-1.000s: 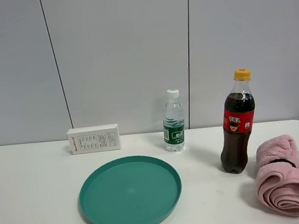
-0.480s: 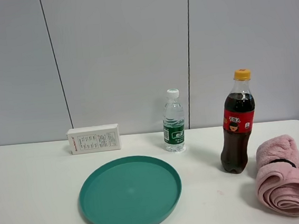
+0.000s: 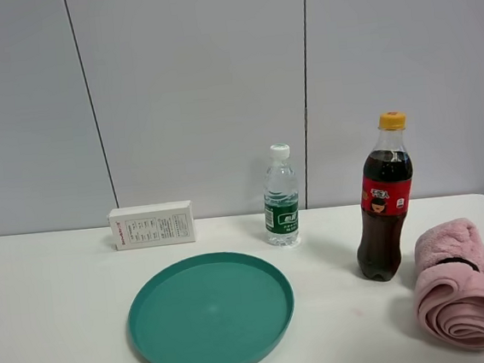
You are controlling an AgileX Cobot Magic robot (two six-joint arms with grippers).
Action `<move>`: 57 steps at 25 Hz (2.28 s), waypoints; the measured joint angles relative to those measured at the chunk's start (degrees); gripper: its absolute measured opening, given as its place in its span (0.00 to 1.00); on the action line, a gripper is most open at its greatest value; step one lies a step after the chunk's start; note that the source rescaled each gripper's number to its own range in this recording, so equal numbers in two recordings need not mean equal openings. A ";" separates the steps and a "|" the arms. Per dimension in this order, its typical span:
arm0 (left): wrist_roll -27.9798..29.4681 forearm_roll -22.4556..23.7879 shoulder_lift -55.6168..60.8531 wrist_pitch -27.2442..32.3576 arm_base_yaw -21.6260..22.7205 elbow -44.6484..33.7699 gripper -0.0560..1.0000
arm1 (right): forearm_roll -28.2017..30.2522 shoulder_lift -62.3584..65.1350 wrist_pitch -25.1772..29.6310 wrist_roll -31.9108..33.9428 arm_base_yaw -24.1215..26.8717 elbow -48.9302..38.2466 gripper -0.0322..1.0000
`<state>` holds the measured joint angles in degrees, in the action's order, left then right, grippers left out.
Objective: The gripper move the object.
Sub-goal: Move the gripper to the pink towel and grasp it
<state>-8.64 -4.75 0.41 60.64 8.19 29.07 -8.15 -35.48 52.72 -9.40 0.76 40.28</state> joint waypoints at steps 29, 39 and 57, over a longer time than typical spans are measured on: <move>0.00 0.00 0.00 0.00 0.00 0.00 1.00 | 10.42 -50.74 -32.91 29.15 -4.09 0.18 1.00; 0.00 0.00 0.00 0.00 0.00 0.00 1.00 | 10.42 -55.44 -35.10 35.84 -4.09 0.18 1.00; 0.00 0.00 0.00 0.00 0.00 0.00 1.00 | 10.32 -65.76 -45.46 35.98 -4.68 0.28 0.97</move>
<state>-8.64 -4.75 0.41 60.64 8.19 29.07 2.17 -101.23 7.26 26.58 -3.92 40.56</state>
